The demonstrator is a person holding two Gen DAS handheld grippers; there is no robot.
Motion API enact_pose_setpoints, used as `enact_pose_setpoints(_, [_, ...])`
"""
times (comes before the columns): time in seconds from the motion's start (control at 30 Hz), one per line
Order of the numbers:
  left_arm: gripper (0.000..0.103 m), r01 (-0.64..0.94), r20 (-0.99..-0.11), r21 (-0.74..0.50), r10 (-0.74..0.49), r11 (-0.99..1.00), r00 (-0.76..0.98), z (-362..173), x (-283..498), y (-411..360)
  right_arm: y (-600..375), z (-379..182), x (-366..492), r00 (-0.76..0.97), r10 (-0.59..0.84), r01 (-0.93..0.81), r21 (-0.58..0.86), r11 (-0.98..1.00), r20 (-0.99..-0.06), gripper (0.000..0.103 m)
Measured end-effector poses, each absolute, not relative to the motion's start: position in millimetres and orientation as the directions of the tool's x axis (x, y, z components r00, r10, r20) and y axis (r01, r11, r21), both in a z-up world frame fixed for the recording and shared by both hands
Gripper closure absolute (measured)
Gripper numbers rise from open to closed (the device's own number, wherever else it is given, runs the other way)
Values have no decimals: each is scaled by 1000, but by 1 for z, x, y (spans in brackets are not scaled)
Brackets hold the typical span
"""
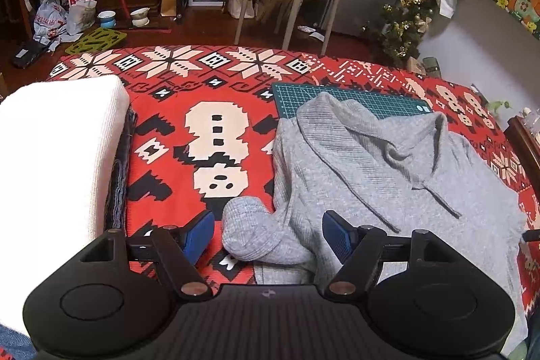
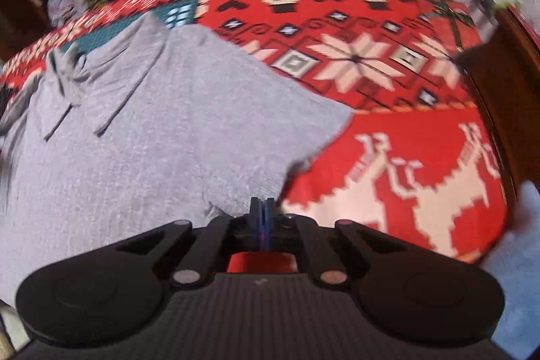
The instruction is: Fold clothes
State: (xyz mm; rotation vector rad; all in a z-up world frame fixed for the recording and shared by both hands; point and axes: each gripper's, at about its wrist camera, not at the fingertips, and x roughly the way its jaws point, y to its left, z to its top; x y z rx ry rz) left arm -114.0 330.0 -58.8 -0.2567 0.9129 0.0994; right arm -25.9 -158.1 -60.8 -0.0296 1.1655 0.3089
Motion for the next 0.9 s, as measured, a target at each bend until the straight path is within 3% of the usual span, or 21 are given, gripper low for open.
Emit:
enact_pose_setpoints(0.17, [33, -200, -795, -177, -20, 964, 607, -59, -114, 330, -169, -68, -30, 341, 222, -231, 148, 962, -914, 101])
enact_pose_setpoints(0.4, [33, -202, -788, -180, -18, 963, 615, -56, -114, 334, -185, -59, -16, 391, 231, -171, 177, 969, -891, 91])
enact_pose_setpoints(0.5, [33, -221, -795, -188, -17, 957, 606, -60, -113, 336, -201, -48, 3, 475, 203, -135, 158, 978, -856, 75])
enact_pose_setpoints(0.83, [33, -239, -801, -175, 3, 955, 599, -61, -115, 341, -200, -73, 56, 474, 187, -188, 109, 976, -861, 75])
enact_pose_setpoints(0.9, [33, -241, -802, -173, 6, 955, 597, -62, -114, 342, -190, -78, 54, 460, 189, -215, 97, 972, -868, 81])
